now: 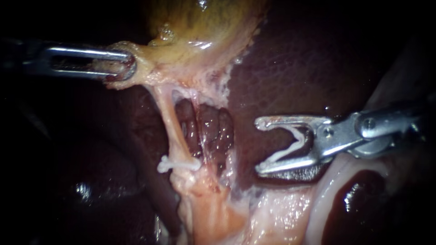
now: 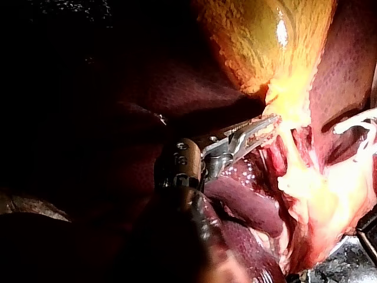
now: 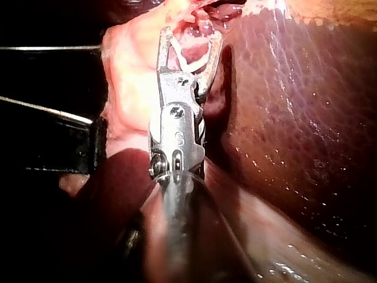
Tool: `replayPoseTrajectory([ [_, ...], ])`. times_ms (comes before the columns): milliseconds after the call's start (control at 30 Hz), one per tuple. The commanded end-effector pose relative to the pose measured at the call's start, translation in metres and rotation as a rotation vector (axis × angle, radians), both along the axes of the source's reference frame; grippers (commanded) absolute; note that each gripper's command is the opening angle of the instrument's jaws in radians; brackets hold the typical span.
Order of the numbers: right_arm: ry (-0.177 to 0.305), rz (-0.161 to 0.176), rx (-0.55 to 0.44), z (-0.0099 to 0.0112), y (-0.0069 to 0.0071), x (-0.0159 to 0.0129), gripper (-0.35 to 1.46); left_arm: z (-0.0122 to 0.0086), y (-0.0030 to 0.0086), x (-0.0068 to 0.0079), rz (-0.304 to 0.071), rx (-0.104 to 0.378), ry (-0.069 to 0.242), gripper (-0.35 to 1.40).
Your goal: Clipping second clip left tube
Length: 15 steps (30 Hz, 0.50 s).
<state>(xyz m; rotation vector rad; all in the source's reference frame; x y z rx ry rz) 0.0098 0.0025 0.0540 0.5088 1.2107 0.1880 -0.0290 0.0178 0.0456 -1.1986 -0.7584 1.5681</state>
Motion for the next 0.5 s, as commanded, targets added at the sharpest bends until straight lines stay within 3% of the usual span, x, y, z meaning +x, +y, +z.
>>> replayPoseTrajectory([
  [33,0.001,0.000,0.010,-0.0002,-0.0003,0.0006,0.50,-0.0001,0.0000,0.0000,-0.003,0.000,0.003,-0.35],
  [200,-0.005,0.022,0.099,-0.0008,-0.0014,0.0043,0.50,-0.0003,0.0000,-0.0001,-0.001,-0.005,0.003,-0.35],
  [300,0.000,0.044,0.151,-0.0003,-0.0015,0.0062,0.50,-0.0003,0.0001,-0.0002,-0.002,-0.005,0.004,-0.35],
  [500,-0.012,0.057,0.175,0.0013,-0.0012,0.0081,0.50,-0.0004,0.0001,-0.0002,-0.002,-0.005,0.004,-0.35],
])
